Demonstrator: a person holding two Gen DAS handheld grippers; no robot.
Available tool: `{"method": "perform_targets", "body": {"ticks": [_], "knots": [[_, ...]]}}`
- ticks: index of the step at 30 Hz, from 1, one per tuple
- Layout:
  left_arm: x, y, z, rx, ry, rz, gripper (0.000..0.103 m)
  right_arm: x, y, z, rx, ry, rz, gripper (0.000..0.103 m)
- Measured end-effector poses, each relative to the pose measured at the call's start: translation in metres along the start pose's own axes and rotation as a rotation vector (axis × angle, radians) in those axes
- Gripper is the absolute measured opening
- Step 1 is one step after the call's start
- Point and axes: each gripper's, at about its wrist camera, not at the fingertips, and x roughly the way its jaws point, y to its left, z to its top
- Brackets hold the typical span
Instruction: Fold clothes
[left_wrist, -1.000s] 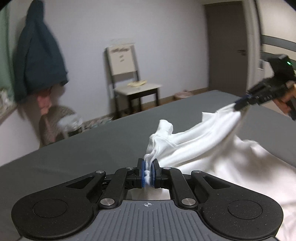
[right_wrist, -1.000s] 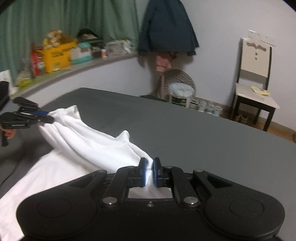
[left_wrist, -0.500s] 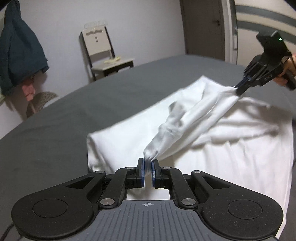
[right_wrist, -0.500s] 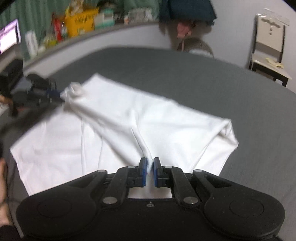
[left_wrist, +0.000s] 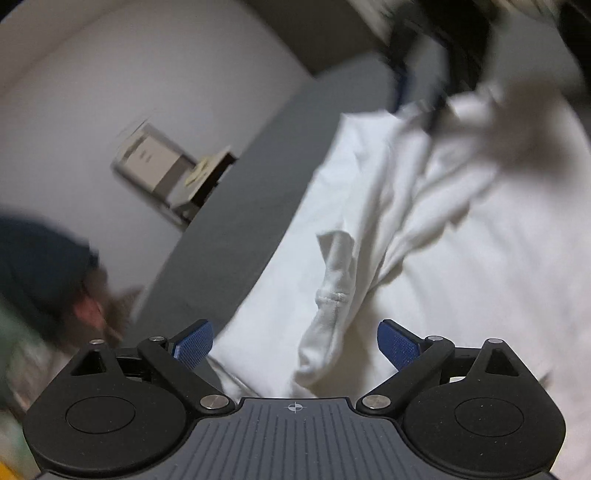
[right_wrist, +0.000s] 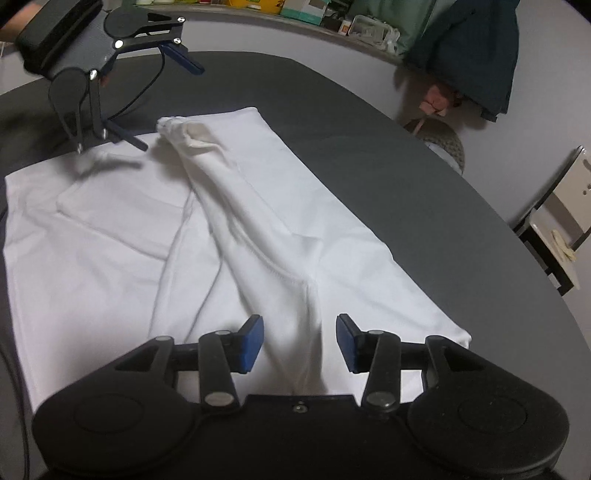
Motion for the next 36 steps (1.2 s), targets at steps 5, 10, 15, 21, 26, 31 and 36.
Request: {"method": "perform_targets", "body": {"ticks": [5,10,15,21,26,31,36], "knots": [[0.027,-0.001,0.011,0.065,0.063,-0.065,0.034,0.022,-0.018,0.004,0.121,0.02,0.09,0.042],[0.013,-0.002,0.009,0.089,-0.002,-0.12,0.004,0.011,-0.02,0.003,0.125,0.004,0.139,0.004],[-0.019,-0.013,-0.001,0.081,-0.071,-0.178,0.004,-0.039,0.025,-0.017,-0.225,-0.107,0.016,0.004],[-0.029,-0.035,-0.012,0.044,-0.04,-0.28,0.005,-0.031,0.077,-0.063,-0.477,0.04,0.019,0.007],[-0.043,-0.038,-0.018,0.003,0.002,-0.345,0.036,-0.047,0.053,-0.065,-0.201,-0.014,0.114,0.039],[-0.062,0.005,-0.034,-0.286,-0.075,-0.293,0.103,-0.049,-0.032,-0.066,0.382,-0.121,0.121,0.043],[-0.032,0.069,-0.054,-0.728,-0.026,-0.15,0.103,-0.014,-0.097,-0.075,0.839,-0.113,0.111,0.043]]}}
